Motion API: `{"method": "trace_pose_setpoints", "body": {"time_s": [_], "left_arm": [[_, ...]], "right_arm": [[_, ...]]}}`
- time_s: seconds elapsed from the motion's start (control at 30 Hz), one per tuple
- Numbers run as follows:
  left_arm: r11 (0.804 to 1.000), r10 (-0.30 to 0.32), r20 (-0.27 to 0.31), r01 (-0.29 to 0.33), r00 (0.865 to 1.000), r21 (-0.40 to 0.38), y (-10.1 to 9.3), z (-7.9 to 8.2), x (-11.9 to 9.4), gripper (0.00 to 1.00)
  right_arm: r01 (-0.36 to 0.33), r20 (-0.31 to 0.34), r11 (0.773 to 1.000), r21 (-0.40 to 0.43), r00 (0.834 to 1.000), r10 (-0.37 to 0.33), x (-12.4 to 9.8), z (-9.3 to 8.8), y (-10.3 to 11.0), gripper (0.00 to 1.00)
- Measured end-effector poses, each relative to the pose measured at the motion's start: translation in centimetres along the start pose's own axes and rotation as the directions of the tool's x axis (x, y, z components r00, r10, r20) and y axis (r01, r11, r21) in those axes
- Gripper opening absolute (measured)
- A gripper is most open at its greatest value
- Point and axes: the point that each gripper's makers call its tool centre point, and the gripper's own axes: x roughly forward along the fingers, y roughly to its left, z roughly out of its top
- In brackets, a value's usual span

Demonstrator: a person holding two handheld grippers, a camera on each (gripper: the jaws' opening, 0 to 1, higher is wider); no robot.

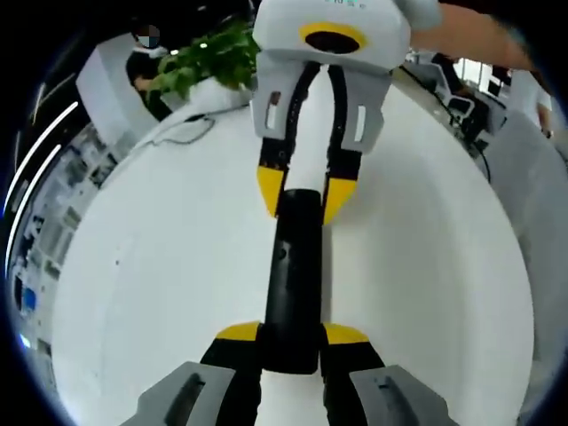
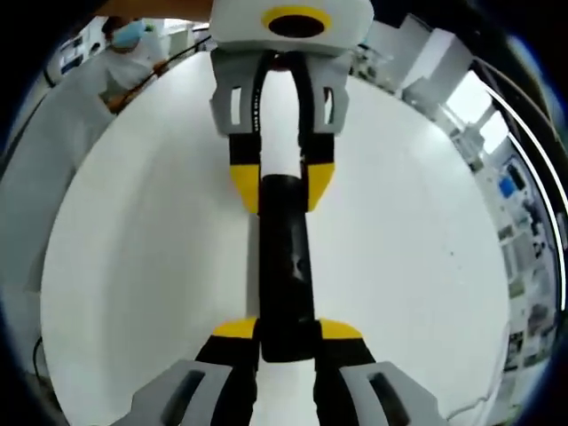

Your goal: Press the specified remote control buttons in sequence, fully releasing each button before pressing the next.

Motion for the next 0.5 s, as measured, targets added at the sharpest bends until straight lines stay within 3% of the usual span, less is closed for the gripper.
{"method": "trace_pose_setpoints", "body": {"time_s": [0.5], "left_arm": [[1.000,-0.007,-0.022,0.007,1.000,0.011,-0.06,-0.36,0.35,0.24]], "right_arm": [[0.002,-0.009,1.000,0.008,1.000,-0.002,0.58,-0.32,0.22,0.20]]}}
